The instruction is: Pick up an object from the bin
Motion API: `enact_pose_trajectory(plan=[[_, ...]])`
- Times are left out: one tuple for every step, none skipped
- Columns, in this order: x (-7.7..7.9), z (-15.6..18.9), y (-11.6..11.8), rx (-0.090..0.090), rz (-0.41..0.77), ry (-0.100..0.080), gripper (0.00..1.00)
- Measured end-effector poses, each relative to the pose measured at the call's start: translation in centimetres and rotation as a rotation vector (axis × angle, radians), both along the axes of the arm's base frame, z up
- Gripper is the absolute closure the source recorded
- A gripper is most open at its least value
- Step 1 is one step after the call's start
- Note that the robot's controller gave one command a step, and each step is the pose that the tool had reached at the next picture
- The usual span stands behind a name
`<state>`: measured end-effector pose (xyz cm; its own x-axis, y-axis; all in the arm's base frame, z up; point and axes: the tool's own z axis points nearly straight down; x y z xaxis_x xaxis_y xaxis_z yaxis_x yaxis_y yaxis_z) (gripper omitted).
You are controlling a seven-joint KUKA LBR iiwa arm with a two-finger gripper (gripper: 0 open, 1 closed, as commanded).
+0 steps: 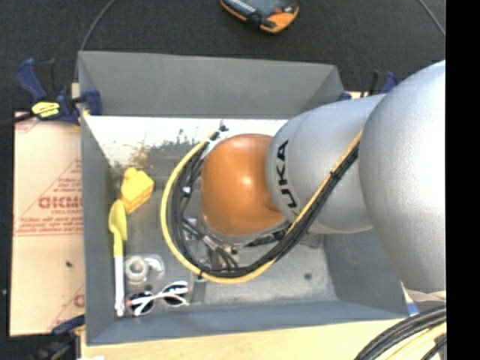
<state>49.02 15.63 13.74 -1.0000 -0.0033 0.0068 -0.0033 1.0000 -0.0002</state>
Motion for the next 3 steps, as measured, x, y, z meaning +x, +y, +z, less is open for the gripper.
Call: enact_pose_trajectory(plan=[[0.2,0.4,-0.1,0.002,-0.004,-0.008,0.00],[-0.9,-6.5,5.8,0.004,0.110,-0.018,0.00],[-1.1,0.4,6.4,0.004,0.283,-0.015,0.00]])
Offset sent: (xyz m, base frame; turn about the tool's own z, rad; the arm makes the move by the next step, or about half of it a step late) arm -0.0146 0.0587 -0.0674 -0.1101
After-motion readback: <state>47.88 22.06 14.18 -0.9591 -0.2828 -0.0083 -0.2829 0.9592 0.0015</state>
